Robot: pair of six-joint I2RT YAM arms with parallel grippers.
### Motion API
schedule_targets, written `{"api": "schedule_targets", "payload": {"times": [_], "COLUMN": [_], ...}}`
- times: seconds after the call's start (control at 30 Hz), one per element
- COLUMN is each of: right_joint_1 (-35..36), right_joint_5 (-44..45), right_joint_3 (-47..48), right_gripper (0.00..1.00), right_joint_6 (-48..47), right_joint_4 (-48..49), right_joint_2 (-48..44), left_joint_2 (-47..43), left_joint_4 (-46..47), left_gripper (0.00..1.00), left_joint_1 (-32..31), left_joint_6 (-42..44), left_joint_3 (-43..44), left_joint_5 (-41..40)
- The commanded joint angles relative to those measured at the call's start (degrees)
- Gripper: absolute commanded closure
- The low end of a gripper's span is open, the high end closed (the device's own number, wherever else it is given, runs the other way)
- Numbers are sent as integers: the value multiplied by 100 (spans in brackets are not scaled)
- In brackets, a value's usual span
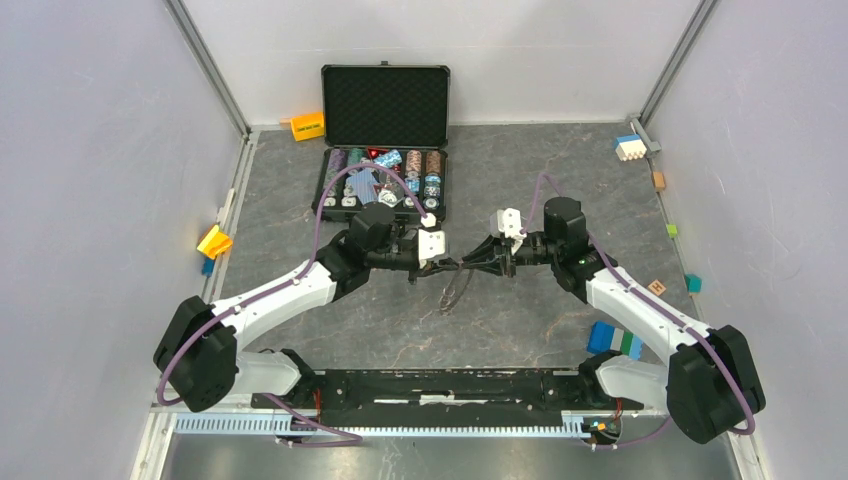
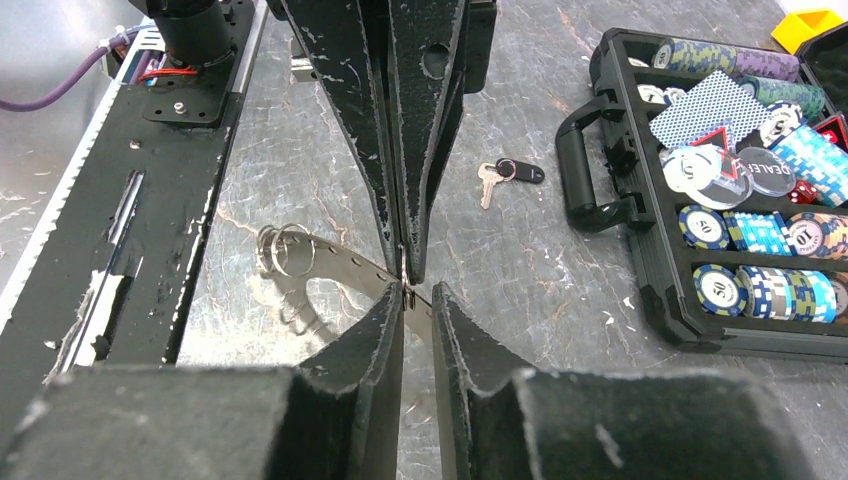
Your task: Put the keys on the keyring
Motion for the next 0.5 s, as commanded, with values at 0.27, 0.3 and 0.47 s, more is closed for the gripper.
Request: {"api": "schedule_targets", "payload": {"times": [0.27, 0.3, 0.47], "right_joint_1": [-35, -41, -25], "right_joint_5": [93, 142, 522], "right_joint_3": [-6, 19, 384], "right_gripper": [100, 100, 100], "right_joint_6": [289, 282, -194], "right_joint_4": [252, 223, -534], "right_joint_2": [-36, -40, -58], "left_joint_2": [-102, -84, -56], "left_joint_4": [484, 501, 422], "left_gripper": [98, 98, 72], "left_joint_1": [16, 16, 16], "left_joint_6": [-213, -207, -37], "left_joint_3": [0, -16, 16], "left_joint_5": [103, 97, -90]}}
